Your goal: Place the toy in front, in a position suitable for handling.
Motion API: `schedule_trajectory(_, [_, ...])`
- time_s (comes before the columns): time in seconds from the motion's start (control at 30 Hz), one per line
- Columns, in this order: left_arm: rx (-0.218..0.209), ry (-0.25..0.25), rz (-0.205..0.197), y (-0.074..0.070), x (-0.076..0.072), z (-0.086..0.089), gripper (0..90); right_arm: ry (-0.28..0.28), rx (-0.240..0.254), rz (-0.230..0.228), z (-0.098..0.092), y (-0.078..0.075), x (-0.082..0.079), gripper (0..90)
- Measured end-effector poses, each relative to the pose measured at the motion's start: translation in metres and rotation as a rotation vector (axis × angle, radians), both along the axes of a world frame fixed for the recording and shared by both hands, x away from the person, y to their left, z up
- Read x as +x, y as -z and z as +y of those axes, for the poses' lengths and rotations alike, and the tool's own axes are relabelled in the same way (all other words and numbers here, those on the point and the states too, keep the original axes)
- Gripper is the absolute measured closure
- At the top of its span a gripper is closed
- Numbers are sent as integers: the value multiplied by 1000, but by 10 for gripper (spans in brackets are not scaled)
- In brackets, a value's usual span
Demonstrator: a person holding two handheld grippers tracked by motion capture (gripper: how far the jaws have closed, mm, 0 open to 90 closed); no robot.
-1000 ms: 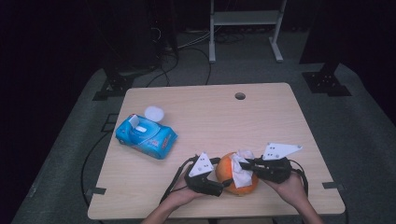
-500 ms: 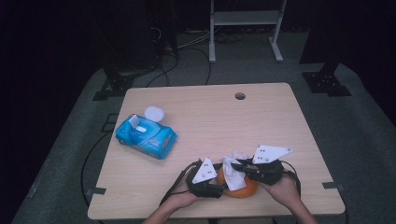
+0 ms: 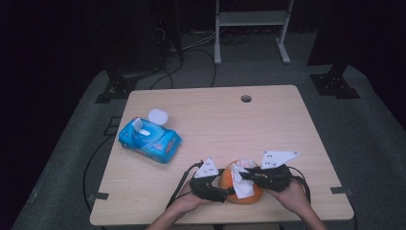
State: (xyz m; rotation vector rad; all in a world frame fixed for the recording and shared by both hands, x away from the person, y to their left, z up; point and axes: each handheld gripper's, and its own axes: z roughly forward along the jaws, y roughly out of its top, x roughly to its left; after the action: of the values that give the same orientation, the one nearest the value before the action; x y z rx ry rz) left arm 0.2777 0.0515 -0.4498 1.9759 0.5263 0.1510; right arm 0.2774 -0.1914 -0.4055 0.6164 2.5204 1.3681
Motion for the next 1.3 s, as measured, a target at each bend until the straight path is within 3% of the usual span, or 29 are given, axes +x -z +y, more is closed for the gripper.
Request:
schedule_trajectory(0.1, [-43, -9, -130, -9, -5, 0, 392, 21, 14, -47, -3, -12, -2, 825])
schedule_trajectory(0.2, [-27, -19, -319, -18, -9, -2, 404, 47, 57, -100, -9, -24, -6, 825])
schedule_trajectory(0.23, [-16, -11, -360, -17, -9, -1, 400, 47, 69, -108, -10, -25, -5, 825])
schedule_trajectory(0.27, [-1, -1, -372, -14, -7, 0, 392, 47, 73, -103, -11, -25, -4, 825])
schedule_trajectory(0.33, [7, 12, -334, -3, 0, 5, 375, 55, 38, -95, -11, -20, -1, 824])
schedule_trajectory(0.4, [-1, 18, -264, 3, 7, 12, 336, 58, 5, -54, -11, -7, 5, 824])
schedule_trajectory(0.47, [-11, -5, -212, 3, 10, 14, 216, 51, 15, 1, -11, 3, 8, 825])
schedule_trajectory(0.53, [-26, -14, -178, 0, 11, 15, 171, 35, -1, 8, -7, 6, 8, 825])
schedule_trajectory(0.63, [6, -21, -222, -2, 6, 12, 298, 36, -25, -30, 2, 1, 3, 825])
schedule_trajectory(0.73, [31, 4, -297, -2, -1, 7, 345, 2, 11, -78, 13, -8, -6, 825])
schedule_trajectory(0.8, [49, 15, -325, -2, -4, 3, 350, -13, -7, -108, 20, -11, -10, 825])
schedule_trajectory(0.9, [39, 14, -312, 0, -2, 6, 359, -3, -12, -98, 14, -9, -4, 825])
schedule_trajectory(0.97, [40, 16, -306, 1, 0, 8, 360, 39, -13, -88, 1, -7, 2, 825])
schedule_trajectory(1.07, [37, 23, -289, 2, 1, 11, 352, 98, 2, -28, -21, 0, 11, 823])
schedule_trajectory(1.13, [24, 21, -247, 0, 4, 11, 285, 107, 24, 2, -28, 5, 12, 823])
schedule_trajectory(1.2, [-8, 3, -232, -4, 5, 11, 191, 103, 3, -21, -23, 5, 10, 824])
schedule_trajectory(1.27, [-39, -9, -216, -7, 6, 11, 179, 84, -5, -39, -13, 3, 7, 823])
schedule_trajectory(1.3, [-29, -13, -225, -8, 6, 12, 182, 71, -12, -49, -7, 2, 6, 823])
